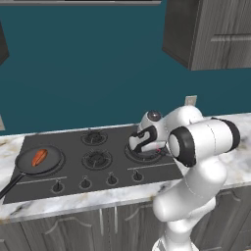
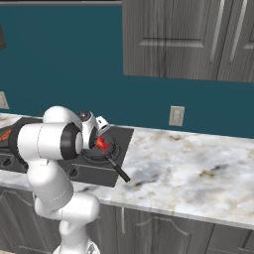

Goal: Place both pans onto different burners. Then place the sweet potato and the fish on different pans.

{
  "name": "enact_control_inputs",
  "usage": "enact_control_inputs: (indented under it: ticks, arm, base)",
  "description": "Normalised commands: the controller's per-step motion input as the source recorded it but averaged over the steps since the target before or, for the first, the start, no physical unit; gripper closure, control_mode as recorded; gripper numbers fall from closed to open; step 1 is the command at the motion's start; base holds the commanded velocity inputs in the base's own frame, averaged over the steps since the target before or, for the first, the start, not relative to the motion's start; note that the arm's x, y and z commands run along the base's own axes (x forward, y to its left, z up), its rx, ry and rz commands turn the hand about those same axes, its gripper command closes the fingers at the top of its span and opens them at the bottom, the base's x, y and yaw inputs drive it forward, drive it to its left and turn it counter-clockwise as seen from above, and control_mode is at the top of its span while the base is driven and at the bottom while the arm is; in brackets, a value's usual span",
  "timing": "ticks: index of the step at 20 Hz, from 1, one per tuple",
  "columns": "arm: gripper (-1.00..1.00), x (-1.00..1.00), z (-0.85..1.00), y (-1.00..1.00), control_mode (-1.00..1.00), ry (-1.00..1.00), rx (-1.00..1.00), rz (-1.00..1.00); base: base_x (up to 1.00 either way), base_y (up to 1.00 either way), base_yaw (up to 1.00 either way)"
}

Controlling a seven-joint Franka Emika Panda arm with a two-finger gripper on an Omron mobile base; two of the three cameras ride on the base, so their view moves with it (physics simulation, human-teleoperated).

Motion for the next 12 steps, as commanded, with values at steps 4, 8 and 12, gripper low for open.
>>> enact_control_inputs:
  ticks: [4,8,12]
  arm:
    - [1.0,0.22,-0.17,0.0,-1.0,0.0,0.0,0.0]
    - [1.0,0.13,-0.17,0.0,-1.0,0.0,0.0,0.0]
    - [-1.0,-0.01,-0.07,0.0,-1.0,0.0,0.0,0.0]
  base:
    - [0.0,0.0,0.0]
    - [0.0,0.0,0.0]
    - [0.0,0.0,0.0]
